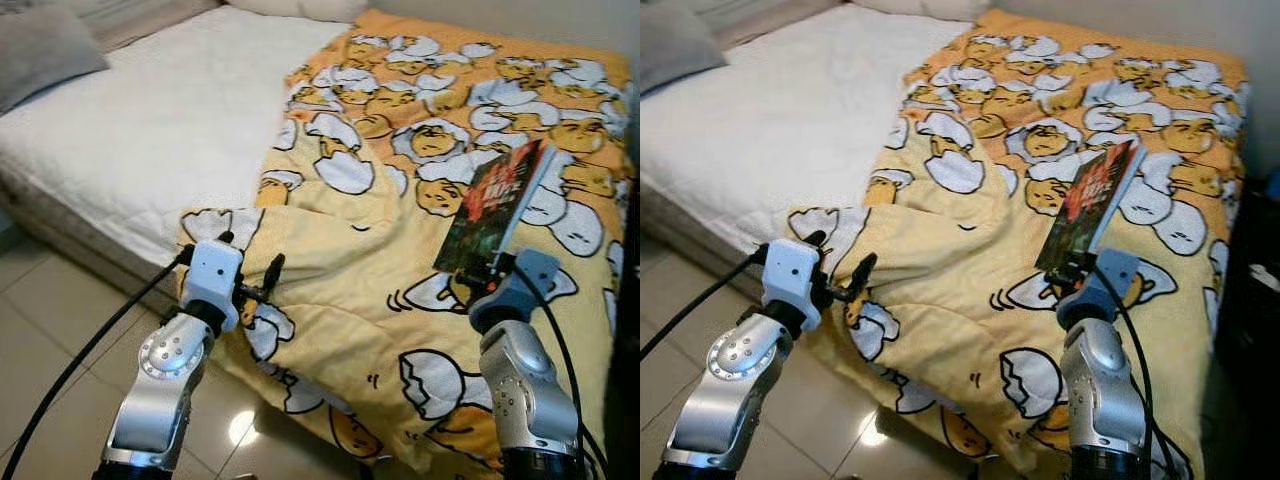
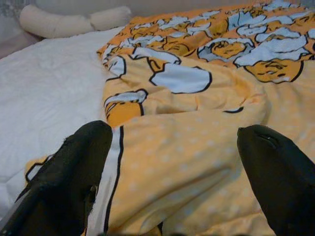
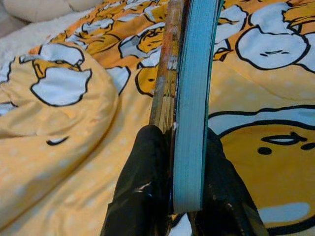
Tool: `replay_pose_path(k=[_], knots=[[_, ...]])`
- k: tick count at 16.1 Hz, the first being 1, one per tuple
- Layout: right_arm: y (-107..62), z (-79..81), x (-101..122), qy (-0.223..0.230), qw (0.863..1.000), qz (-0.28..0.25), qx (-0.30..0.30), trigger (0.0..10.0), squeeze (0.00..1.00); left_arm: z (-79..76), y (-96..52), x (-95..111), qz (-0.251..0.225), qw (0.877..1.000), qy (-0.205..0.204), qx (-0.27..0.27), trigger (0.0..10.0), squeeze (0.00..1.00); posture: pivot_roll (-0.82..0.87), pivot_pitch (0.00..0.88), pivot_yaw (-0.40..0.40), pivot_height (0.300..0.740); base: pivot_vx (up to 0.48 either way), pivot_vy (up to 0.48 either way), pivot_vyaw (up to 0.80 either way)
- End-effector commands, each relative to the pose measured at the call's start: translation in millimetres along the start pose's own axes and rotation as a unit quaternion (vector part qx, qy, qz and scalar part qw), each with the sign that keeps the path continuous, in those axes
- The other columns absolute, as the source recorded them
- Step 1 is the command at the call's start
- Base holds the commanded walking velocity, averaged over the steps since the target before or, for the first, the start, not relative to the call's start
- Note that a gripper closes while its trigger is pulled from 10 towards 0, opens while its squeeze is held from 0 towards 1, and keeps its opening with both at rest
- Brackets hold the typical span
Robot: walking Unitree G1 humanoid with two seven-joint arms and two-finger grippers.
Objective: Clean up the room
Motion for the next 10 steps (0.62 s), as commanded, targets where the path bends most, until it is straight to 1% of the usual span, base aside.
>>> replay_pose_path(k=[1,4,10], knots=[[2.2,9.5,10.7,-0.01,1.0,-0.017,0.019,10.0,0.0,6.3,0.9,0.3,0.002,1.0,0.002,0.012,10.0,0.0,0.1,0.0,0.037,0.74,0.0,0.0,-0.78],[2.7,8.1,8.9,-0.003,1.0,-0.008,0.011,10.0,0.0,10.9,1.6,0.7,0.005,1.0,0.002,0.024,10.0,0.0,0.1,0.0,0.035,0.74,0.0,0.365,-0.79],[2.4,9.3,8.6,-0.004,1.0,-0.006,0.013,10.0,0.0,11.8,0.4,2.1,0.007,1.0,0.0,0.03,10.0,0.0,0.1,0.0,0.04,0.74,0.0,0.446,-0.78]])
Point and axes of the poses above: a point about 5 cm out from each wrist's last joint towards the gripper, its own y axis pointing out of the wrist towards the gripper, its own x axis along the axis of the wrist's last joint, z = x × y, the point moved 2 cm from there along y, pointing out of the wrist towards the gripper, and after that the axes turned 3 degrees about y, right-handed, at the moved point
